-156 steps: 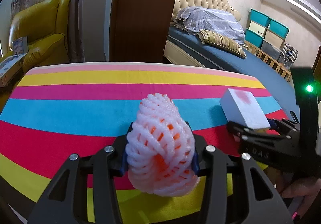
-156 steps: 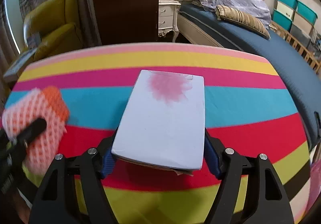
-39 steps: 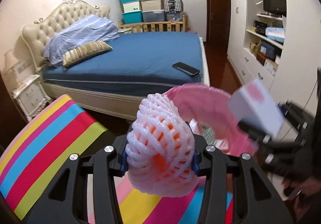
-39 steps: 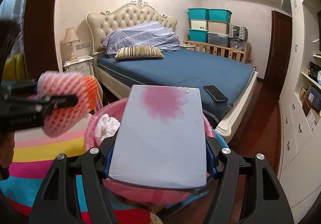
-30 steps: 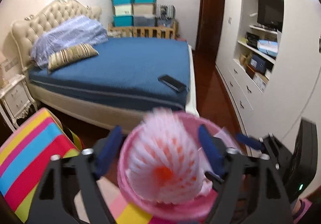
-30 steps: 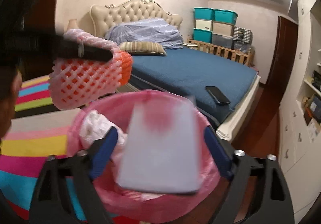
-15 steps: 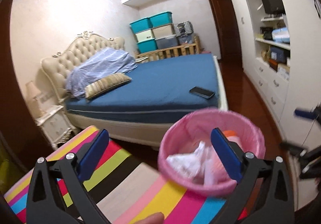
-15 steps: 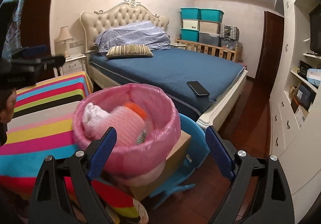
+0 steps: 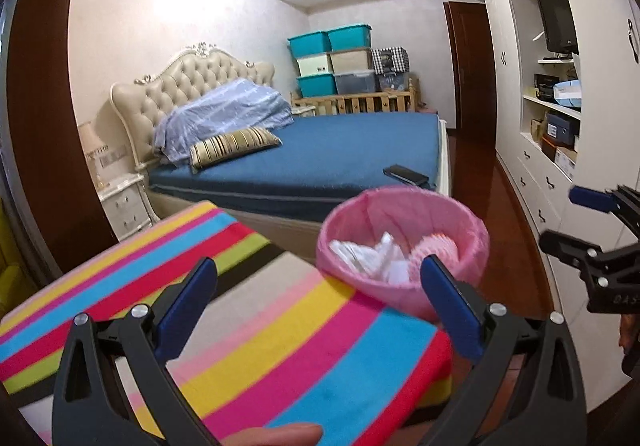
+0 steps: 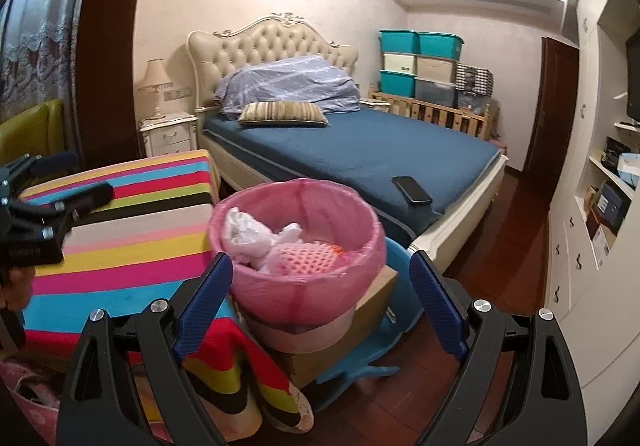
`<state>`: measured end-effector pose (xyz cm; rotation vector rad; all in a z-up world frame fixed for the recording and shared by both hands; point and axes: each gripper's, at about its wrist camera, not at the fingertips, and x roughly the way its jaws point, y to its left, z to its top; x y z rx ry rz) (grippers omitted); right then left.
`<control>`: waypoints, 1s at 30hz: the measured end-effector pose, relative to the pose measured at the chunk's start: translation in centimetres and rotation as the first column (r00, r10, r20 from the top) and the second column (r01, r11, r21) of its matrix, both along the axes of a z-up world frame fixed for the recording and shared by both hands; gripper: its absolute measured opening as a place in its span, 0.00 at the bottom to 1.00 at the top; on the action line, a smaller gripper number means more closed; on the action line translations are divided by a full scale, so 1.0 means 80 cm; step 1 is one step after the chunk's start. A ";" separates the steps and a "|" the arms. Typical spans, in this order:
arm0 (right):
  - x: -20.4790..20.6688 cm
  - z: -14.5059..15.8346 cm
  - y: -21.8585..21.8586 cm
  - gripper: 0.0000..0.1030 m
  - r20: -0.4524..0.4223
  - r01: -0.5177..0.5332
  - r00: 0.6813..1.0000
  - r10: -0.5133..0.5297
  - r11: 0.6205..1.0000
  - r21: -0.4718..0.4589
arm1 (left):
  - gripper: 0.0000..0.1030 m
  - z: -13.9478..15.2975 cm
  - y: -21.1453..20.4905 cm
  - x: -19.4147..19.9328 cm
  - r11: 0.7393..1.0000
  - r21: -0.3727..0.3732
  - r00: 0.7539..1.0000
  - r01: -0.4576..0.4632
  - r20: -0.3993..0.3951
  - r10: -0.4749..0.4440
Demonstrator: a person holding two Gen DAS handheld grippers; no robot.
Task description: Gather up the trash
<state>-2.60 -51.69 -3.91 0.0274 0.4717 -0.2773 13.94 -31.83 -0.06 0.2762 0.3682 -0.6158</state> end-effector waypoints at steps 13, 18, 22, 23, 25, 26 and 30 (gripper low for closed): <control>0.008 0.006 0.025 0.82 -0.018 -0.069 0.997 0.069 0.998 -0.008 | 0.96 -0.013 0.009 -0.016 1.000 -0.022 1.000 -0.012 -0.030 0.011; 0.007 0.006 0.025 0.82 -0.014 -0.073 0.997 0.073 0.997 0.000 | 0.96 -0.017 0.009 -0.007 0.999 -0.026 0.997 -0.019 -0.069 0.018; 0.006 0.006 0.026 0.82 -0.015 -0.073 0.997 0.073 0.997 0.001 | 0.96 -0.020 0.009 -0.007 1.000 -0.021 0.997 -0.021 -0.069 0.020; 0.006 0.006 0.026 0.82 -0.015 -0.074 0.997 0.074 0.997 0.002 | 0.96 -0.020 0.009 -0.007 1.000 -0.021 0.997 -0.020 -0.070 0.018; 0.006 0.006 0.027 0.82 -0.014 -0.074 0.997 0.074 0.997 0.003 | 0.96 -0.021 0.009 -0.008 1.000 -0.019 0.997 -0.017 -0.071 0.016; 0.006 0.006 0.027 0.82 -0.014 -0.075 0.997 0.075 0.997 0.002 | 0.96 -0.022 0.010 -0.009 1.000 -0.019 0.997 -0.018 -0.071 0.016; 0.007 0.005 0.027 0.82 -0.016 -0.075 0.997 0.075 0.997 0.004 | 0.96 -0.024 0.010 -0.010 1.000 -0.017 0.997 -0.019 -0.074 0.018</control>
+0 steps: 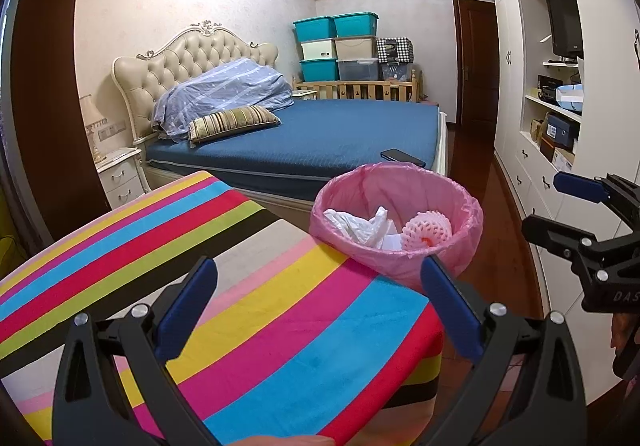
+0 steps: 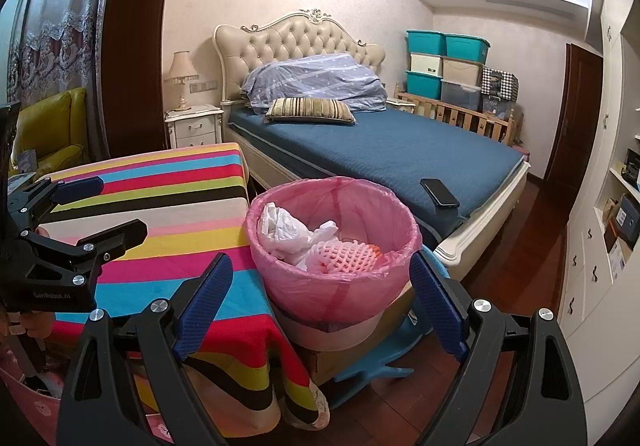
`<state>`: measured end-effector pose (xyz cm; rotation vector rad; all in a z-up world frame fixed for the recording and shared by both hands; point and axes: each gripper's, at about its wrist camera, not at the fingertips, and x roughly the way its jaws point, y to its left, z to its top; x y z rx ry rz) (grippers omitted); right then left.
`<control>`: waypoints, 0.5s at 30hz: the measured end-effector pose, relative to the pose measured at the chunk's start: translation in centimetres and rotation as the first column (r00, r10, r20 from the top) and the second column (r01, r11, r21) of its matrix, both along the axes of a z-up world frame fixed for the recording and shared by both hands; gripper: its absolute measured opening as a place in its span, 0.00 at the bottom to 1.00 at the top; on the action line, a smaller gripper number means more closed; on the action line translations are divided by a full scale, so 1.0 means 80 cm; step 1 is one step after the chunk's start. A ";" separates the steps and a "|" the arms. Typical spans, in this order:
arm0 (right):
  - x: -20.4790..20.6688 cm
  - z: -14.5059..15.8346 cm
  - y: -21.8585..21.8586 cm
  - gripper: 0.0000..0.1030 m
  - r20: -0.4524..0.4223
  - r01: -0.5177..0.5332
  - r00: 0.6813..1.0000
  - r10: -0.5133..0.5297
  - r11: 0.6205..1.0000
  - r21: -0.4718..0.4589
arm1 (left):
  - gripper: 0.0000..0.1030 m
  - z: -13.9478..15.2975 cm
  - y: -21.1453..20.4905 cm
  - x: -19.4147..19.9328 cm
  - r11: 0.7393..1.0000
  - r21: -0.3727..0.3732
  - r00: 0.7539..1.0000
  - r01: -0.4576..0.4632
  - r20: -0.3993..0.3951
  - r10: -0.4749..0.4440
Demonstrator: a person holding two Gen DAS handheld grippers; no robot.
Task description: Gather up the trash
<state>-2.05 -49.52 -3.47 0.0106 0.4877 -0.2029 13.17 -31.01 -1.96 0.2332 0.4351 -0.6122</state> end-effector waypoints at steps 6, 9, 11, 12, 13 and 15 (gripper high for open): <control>0.003 -0.003 0.002 0.82 -0.004 -0.002 1.000 0.002 1.000 0.001 | 0.96 -0.003 0.000 0.001 1.000 0.001 1.000 -0.007 -0.003 0.007; 0.003 -0.004 0.002 0.82 -0.005 -0.005 1.000 0.005 1.000 0.001 | 0.96 -0.002 0.001 0.002 1.000 -0.003 1.000 -0.030 0.008 0.030; 0.004 -0.004 0.003 0.82 -0.005 -0.005 1.000 0.005 1.000 0.000 | 0.96 -0.001 0.002 0.002 0.999 -0.006 0.999 -0.035 0.011 0.035; 0.004 -0.005 0.003 0.82 -0.006 -0.005 1.000 0.005 1.000 0.000 | 0.96 -0.001 0.002 0.002 0.999 -0.006 0.999 -0.042 0.019 0.042; 0.004 -0.005 0.005 0.82 -0.006 -0.005 1.000 0.005 1.000 -0.003 | 0.96 0.000 0.003 0.001 0.999 -0.004 0.998 -0.053 0.033 0.053; 0.004 -0.005 0.005 0.82 -0.005 -0.006 1.000 0.006 1.000 -0.006 | 0.96 0.002 0.003 -0.002 0.998 0.000 0.996 -0.060 0.059 0.060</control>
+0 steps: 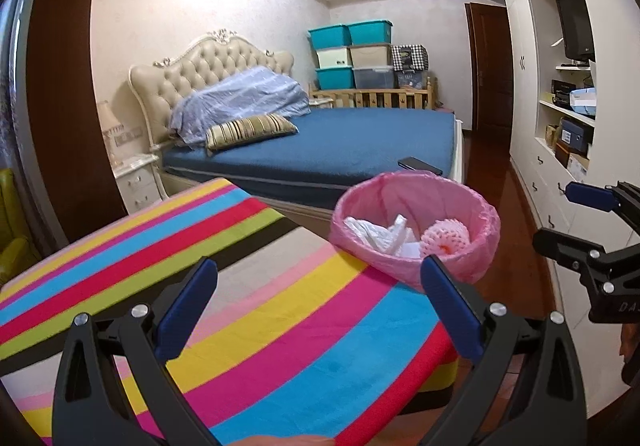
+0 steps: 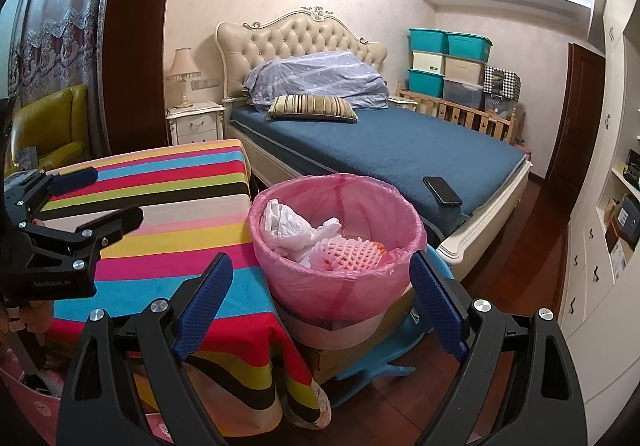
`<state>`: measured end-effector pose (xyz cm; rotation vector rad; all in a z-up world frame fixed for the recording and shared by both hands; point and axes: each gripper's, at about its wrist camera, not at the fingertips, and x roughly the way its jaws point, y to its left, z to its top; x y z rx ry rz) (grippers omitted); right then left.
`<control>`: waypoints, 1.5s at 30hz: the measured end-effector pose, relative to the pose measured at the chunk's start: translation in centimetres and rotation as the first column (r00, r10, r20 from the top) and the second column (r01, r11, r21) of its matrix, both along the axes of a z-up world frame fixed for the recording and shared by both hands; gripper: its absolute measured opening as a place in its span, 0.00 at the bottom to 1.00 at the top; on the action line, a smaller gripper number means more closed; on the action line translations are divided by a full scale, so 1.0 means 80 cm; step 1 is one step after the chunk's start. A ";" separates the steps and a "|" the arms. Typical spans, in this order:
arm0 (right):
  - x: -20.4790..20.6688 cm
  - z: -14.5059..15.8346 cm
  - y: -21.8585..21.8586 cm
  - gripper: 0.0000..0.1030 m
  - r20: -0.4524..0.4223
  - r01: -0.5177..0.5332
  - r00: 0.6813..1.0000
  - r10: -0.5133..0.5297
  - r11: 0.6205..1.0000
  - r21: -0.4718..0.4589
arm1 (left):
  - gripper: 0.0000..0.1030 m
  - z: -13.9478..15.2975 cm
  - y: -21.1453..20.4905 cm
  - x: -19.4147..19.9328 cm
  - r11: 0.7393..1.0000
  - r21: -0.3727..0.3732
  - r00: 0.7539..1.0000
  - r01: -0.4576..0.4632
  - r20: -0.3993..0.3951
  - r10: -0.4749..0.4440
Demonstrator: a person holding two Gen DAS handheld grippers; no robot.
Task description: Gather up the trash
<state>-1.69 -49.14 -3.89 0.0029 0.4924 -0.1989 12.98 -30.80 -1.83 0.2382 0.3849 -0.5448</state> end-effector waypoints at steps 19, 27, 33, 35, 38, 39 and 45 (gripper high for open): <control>-0.012 0.010 -0.003 0.82 0.006 0.005 1.000 -0.005 0.999 -0.031 | 0.96 0.015 0.008 -0.018 0.997 -0.027 0.997 0.069 0.023 -0.068; -0.022 0.018 0.000 0.82 0.010 -0.013 1.000 0.014 0.998 -0.054 | 0.96 0.017 0.007 -0.024 0.993 -0.033 0.993 0.113 0.024 -0.112; -0.022 0.018 0.000 0.82 0.007 -0.018 1.000 0.018 0.998 -0.057 | 0.96 0.014 0.003 -0.030 0.991 -0.026 0.991 0.134 0.029 -0.133; -0.022 0.017 0.000 0.82 0.006 -0.020 1.000 0.020 0.998 -0.058 | 0.96 0.013 0.003 -0.030 0.991 -0.025 0.991 0.133 0.031 -0.132; -0.021 0.016 0.001 0.82 0.003 -0.023 1.000 0.023 0.998 -0.058 | 0.96 0.013 0.004 -0.029 0.991 -0.028 0.991 0.131 0.026 -0.131; -0.021 0.015 0.001 0.82 0.002 -0.024 1.000 0.024 0.998 -0.057 | 0.96 0.013 0.004 -0.028 0.991 -0.030 0.991 0.130 0.022 -0.129; -0.020 0.015 0.003 0.82 -0.001 -0.028 1.000 0.028 0.998 -0.059 | 0.96 0.011 0.007 -0.024 0.992 -0.038 0.992 0.122 0.009 -0.122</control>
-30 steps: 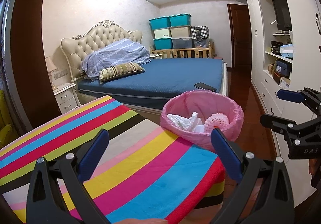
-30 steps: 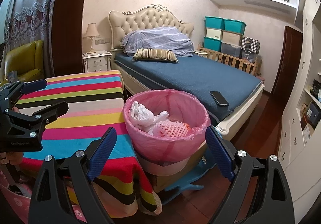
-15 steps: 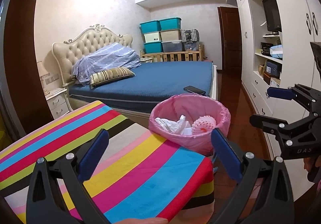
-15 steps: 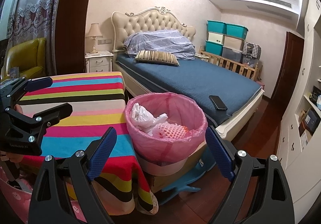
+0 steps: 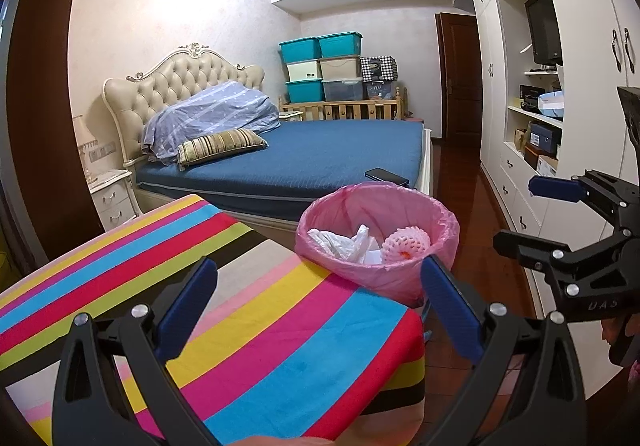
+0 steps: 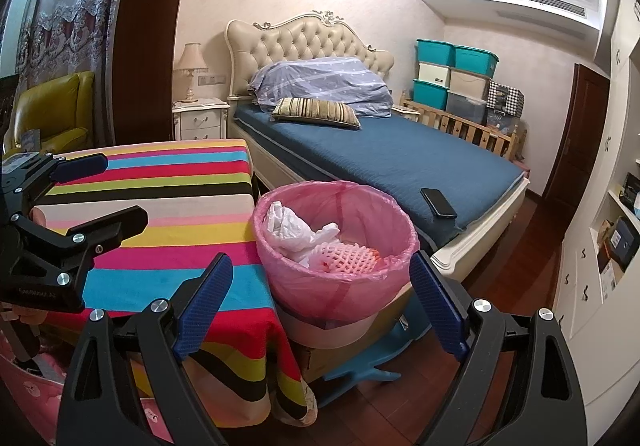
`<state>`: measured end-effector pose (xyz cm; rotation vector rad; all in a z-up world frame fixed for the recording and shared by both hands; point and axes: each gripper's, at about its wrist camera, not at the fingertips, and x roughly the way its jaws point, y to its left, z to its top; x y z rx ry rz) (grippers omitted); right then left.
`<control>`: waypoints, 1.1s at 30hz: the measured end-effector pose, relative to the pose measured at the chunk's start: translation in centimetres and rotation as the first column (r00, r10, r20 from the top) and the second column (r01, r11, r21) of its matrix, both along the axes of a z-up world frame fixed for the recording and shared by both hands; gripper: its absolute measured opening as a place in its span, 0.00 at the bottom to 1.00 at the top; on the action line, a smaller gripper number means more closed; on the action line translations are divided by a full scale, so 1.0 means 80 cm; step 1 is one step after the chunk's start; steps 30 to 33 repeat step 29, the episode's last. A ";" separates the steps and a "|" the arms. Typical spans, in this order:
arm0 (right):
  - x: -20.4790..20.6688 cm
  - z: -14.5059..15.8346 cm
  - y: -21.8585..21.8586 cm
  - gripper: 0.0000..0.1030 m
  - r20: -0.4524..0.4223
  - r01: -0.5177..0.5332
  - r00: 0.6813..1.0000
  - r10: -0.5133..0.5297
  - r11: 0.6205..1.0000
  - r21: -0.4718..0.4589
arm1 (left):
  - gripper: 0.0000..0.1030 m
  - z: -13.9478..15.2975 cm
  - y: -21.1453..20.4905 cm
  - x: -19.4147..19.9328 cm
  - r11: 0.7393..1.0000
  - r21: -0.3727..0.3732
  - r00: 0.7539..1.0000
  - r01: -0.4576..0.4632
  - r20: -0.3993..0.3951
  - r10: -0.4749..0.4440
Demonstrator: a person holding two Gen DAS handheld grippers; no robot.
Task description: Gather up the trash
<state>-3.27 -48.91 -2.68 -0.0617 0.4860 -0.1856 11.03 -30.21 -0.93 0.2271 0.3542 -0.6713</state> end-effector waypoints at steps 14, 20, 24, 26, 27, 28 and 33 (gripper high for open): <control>0.000 -0.001 0.001 0.82 -0.002 0.000 1.000 0.000 1.000 0.000 | 0.96 0.000 0.003 0.003 1.000 -0.010 1.000 0.000 -0.011 0.000; 0.001 -0.002 0.001 0.82 -0.005 0.003 1.000 -0.003 1.000 0.002 | 0.96 -0.001 0.006 0.005 1.000 -0.027 0.999 0.009 -0.045 -0.010; 0.002 -0.004 0.001 0.82 -0.007 0.007 1.000 -0.007 1.000 0.003 | 0.96 -0.003 0.004 0.007 0.999 -0.023 0.998 0.024 -0.053 -0.026; 0.001 -0.004 0.001 0.82 -0.005 0.006 1.000 -0.006 1.000 0.002 | 0.96 -0.003 0.004 0.007 0.999 -0.022 0.998 0.027 -0.054 -0.028; 0.002 -0.004 0.001 0.82 -0.006 0.005 1.000 -0.005 1.000 0.001 | 0.96 -0.003 0.004 0.006 0.999 -0.022 0.998 0.025 -0.053 -0.026; 0.002 -0.005 0.001 0.82 -0.006 0.005 1.000 -0.005 1.000 0.001 | 0.96 -0.003 0.004 0.007 1.000 -0.021 0.998 0.023 -0.053 -0.024; 0.002 -0.005 0.001 0.82 -0.007 0.006 1.000 -0.006 1.000 0.001 | 0.96 -0.003 0.004 0.007 0.999 -0.021 0.998 0.024 -0.055 -0.025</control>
